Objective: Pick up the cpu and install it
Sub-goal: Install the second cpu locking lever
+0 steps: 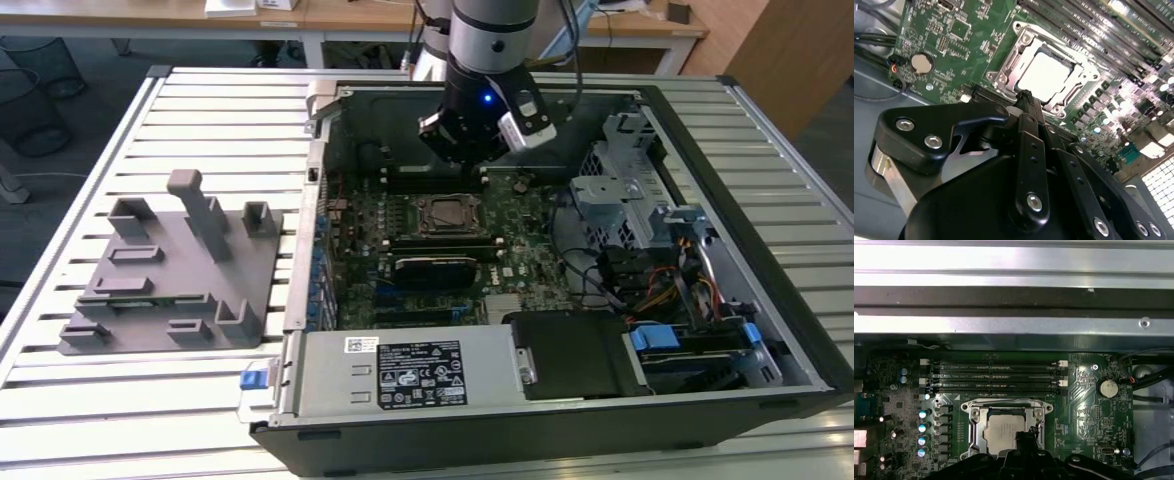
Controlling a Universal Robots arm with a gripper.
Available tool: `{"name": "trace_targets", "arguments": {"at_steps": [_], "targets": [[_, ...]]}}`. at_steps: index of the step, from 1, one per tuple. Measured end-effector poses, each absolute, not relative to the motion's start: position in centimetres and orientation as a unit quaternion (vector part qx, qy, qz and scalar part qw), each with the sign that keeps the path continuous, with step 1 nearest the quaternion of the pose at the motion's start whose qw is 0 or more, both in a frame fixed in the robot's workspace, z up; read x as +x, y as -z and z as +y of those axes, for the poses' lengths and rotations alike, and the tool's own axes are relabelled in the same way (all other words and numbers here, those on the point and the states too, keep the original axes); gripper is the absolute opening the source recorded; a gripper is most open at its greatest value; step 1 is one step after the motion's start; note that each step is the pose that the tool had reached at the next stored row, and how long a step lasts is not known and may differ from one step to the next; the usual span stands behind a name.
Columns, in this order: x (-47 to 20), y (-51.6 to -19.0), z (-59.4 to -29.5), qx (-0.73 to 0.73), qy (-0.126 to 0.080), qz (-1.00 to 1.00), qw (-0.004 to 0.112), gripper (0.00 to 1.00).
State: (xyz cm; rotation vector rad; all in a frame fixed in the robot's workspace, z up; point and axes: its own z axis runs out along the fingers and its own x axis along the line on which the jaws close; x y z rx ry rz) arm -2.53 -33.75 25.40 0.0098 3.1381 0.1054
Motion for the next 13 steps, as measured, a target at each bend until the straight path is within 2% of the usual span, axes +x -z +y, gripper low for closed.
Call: {"name": "trace_targets", "arguments": {"at_steps": [13], "targets": [[-2.5,-26.4,-34.5,0.003,-0.034,0.999,0.001,0.11]]}}
